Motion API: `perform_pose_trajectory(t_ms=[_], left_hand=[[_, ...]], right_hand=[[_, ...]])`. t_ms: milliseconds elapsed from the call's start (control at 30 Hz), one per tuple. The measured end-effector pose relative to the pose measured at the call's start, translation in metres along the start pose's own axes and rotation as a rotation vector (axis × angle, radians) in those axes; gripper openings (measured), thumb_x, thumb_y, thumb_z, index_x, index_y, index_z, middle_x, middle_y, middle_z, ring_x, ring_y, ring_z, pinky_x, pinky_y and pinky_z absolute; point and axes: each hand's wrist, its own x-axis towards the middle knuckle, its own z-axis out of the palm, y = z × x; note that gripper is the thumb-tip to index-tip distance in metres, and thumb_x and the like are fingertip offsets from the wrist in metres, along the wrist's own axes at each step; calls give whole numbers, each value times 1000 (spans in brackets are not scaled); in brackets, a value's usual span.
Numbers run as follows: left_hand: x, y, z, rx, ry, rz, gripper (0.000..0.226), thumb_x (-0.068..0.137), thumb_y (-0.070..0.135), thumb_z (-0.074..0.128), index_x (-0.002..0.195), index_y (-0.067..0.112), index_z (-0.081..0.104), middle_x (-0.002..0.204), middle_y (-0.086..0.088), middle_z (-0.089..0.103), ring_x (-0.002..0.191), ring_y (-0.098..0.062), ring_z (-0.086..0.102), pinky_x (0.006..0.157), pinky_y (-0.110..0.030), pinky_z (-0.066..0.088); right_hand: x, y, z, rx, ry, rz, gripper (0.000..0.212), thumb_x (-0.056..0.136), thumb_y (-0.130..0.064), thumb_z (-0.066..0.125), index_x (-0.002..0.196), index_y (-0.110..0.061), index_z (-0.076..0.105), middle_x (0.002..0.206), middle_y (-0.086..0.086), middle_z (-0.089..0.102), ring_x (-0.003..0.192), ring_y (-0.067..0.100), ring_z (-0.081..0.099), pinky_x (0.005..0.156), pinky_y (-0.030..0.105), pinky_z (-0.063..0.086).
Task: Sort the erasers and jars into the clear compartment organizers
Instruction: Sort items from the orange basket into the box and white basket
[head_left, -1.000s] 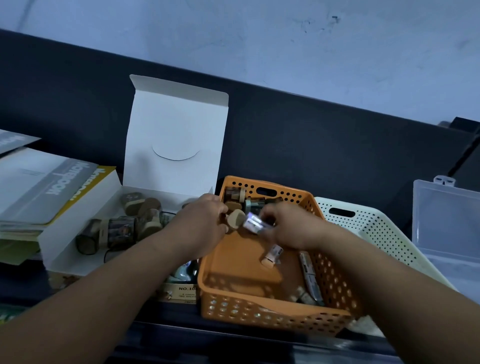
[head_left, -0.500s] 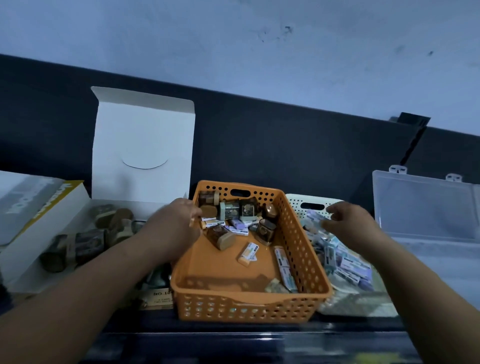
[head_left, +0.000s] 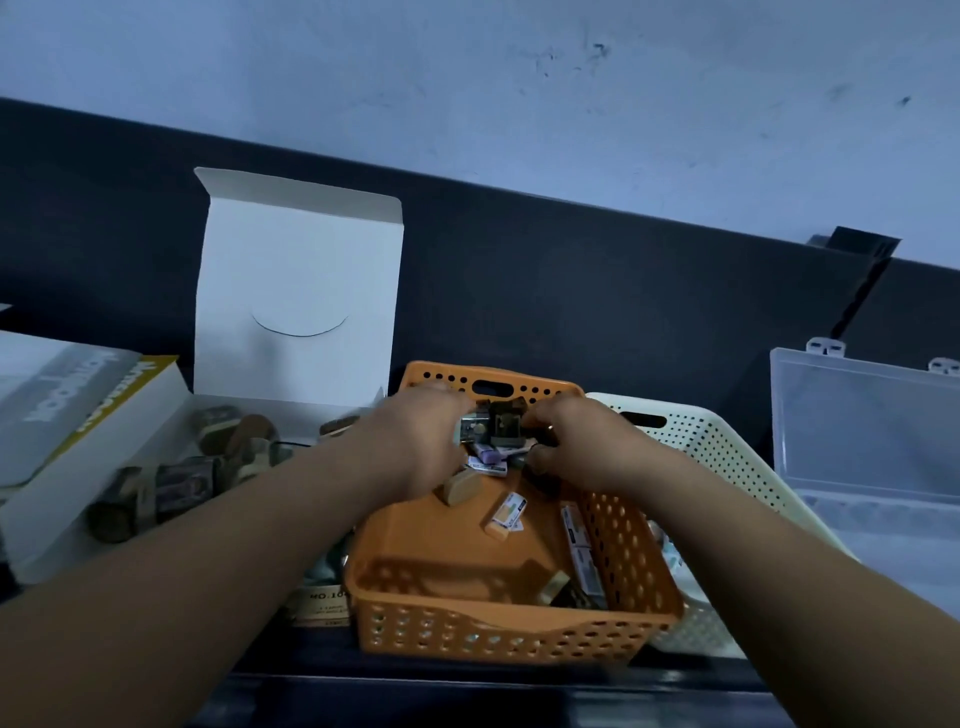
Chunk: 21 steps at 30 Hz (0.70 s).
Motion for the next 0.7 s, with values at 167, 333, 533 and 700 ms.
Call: perform_pose_trajectory(t_ms=[167,333,533,700], left_hand=[[30,10,24,150,-362,10,42,87,5,51,128,12,54,118,-10,61,93,-20,57,81,-35,52],[41,10,34,267,-410,-20,28,86,3,53,111,14,61,97,-5,60,84,-20,59,68,-28,46],[32,10,17,12,-303,9,49,83,11,62,129,23,53,119,-1,57,104,-20,57,90,-37,51],[-2,-9,-36,-184,-3,-15,45,76,18,72,116,35,60,106,8,53,94,-10,55,81,-27,49]], right_hand=[[19,0,11,-206,-160,-18,29,87,-25,61,115,-19,60,110,3,61,98,22,58,74,31,46],[26,1,25,-263,-239,-58,25,92,-25,54,114,-17,58,110,8,59,106,26,52,79,33,45],[23,-3,4,3,-129,-92,22,84,-22,67,105,-25,61,98,-4,60,90,18,58,70,30,48],[27,-30,-25,340,-6,-178,19,83,-17,69,98,-28,65,96,-9,64,87,11,62,77,32,53]])
